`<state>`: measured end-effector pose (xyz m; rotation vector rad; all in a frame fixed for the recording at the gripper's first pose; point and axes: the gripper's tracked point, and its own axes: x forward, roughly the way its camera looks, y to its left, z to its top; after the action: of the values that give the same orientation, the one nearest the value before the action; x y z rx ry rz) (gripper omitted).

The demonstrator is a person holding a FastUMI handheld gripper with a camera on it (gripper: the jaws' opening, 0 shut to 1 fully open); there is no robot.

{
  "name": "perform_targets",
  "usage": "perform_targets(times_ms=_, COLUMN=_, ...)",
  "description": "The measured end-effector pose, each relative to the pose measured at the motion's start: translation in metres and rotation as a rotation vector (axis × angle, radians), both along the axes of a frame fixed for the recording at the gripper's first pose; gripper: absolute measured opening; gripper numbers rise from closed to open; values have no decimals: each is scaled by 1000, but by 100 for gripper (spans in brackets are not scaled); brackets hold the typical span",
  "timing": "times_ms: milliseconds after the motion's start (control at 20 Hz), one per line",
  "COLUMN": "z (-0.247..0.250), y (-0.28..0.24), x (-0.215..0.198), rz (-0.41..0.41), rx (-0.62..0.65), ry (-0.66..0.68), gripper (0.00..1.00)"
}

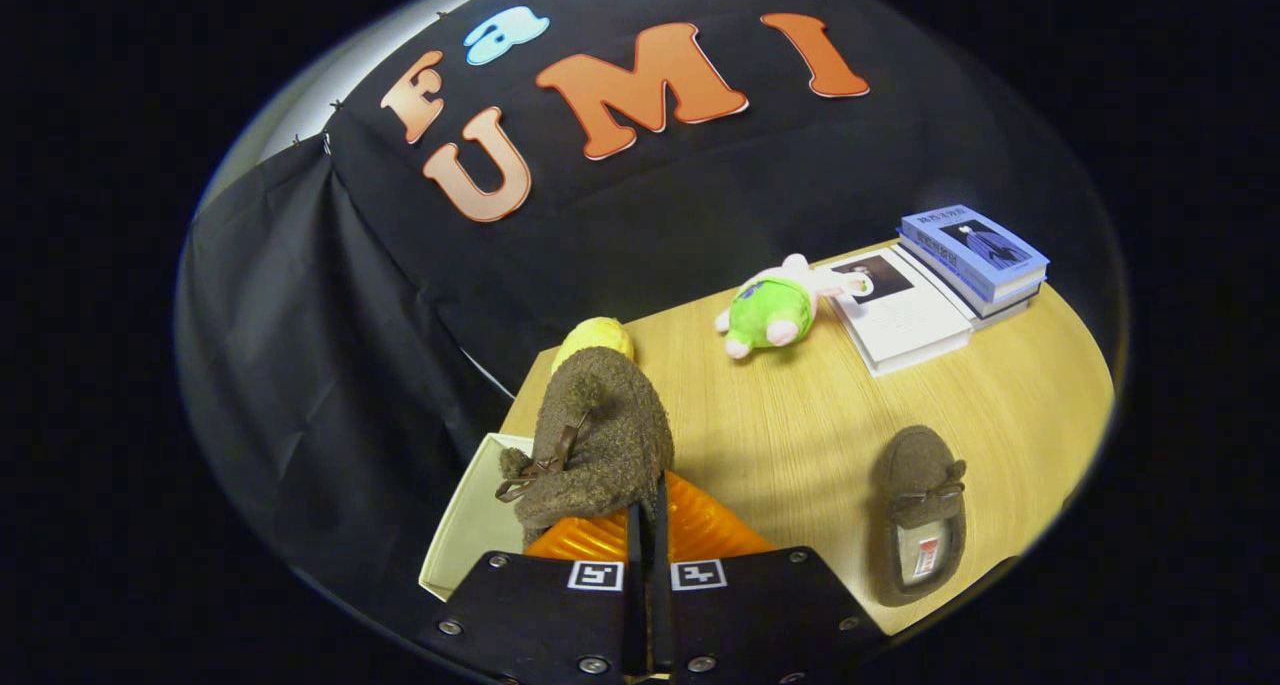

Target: Open the storage box then place both shoes into the box .Put the left shoe in first, then the right shoe, with the right side of both shoes facing outward in a uniform manner.

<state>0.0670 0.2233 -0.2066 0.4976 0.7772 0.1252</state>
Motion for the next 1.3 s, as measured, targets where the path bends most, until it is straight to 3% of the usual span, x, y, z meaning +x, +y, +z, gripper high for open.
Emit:
perform_targets(times_ms=250, z=14, y=49, x=9, rz=52, rx=45, ry=-10, gripper=3)
perform_targets(times_ms=650, z=-31, y=129, x=-1, rz=125, rx=115, ry=138, gripper=3)
perform_targets(times_ms=1300, z=-111, y=161, x=-32, rz=79, rx=109, ry=418, gripper=3)
